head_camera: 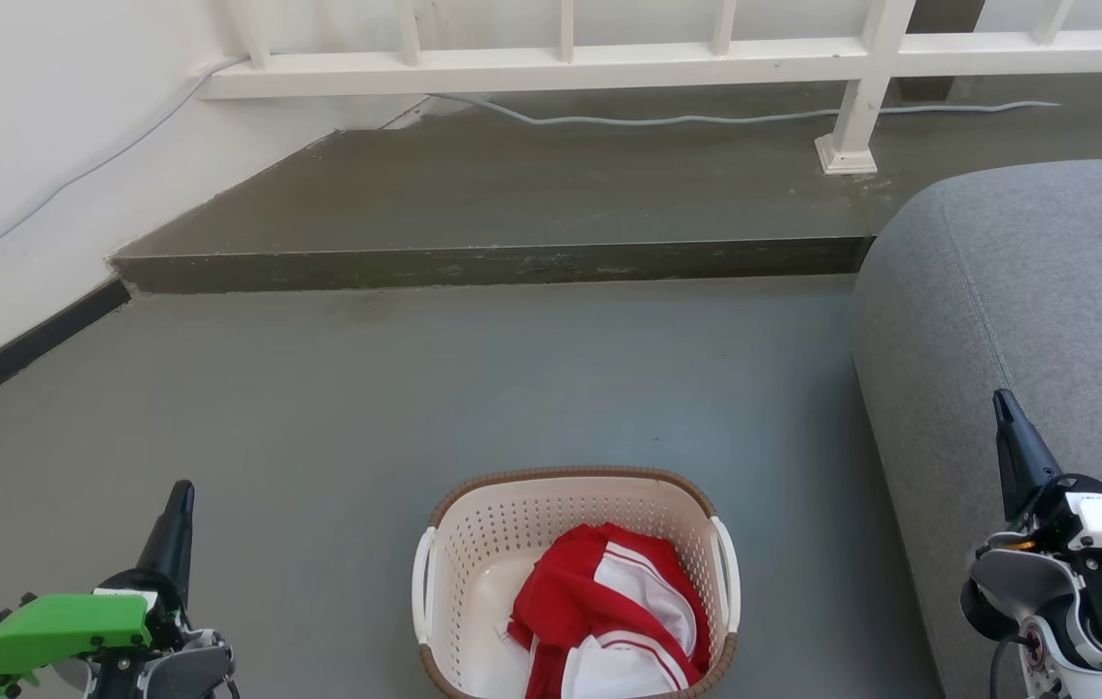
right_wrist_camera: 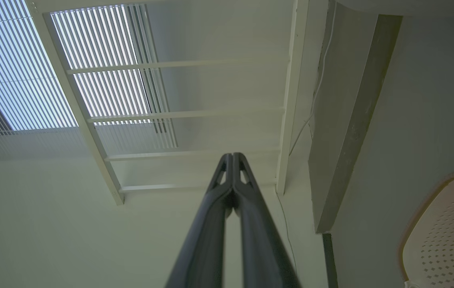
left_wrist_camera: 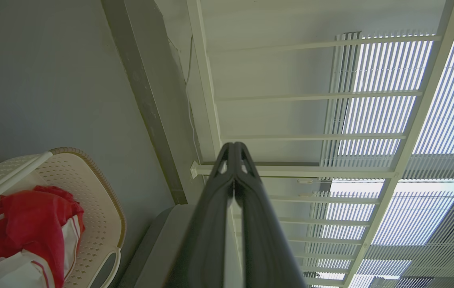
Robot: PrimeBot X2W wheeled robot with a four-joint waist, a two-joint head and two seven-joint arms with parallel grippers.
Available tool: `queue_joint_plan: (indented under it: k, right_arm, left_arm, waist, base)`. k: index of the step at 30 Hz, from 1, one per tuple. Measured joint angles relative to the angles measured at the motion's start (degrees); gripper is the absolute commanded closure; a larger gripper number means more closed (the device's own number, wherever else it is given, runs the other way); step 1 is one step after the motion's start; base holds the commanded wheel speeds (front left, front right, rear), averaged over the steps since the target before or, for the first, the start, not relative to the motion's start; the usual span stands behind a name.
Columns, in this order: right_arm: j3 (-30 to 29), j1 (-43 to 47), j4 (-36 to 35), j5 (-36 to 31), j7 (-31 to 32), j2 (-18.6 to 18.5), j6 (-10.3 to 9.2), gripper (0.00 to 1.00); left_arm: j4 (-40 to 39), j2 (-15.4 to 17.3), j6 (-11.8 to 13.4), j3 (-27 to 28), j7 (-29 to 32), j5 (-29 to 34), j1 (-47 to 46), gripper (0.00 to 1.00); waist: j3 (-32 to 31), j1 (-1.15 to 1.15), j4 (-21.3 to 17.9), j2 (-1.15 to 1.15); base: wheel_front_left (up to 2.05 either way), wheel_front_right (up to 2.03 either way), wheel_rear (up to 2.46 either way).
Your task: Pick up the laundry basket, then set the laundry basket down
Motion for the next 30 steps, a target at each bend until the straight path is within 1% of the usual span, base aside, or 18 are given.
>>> queue_joint_plan:
  k: [30]
  right_arm:
    - [-0.1,0.0,0.0,-0.1,0.0,0.2,0.24,1.0]
  left_arm:
    - [-0.1,-0.1,0.0,0.1,0.2,0.0,0.0,1.0]
  waist:
    - [0.0,0.0,0.0,0.0]
  base:
    - [0.0,0.0,0.0]
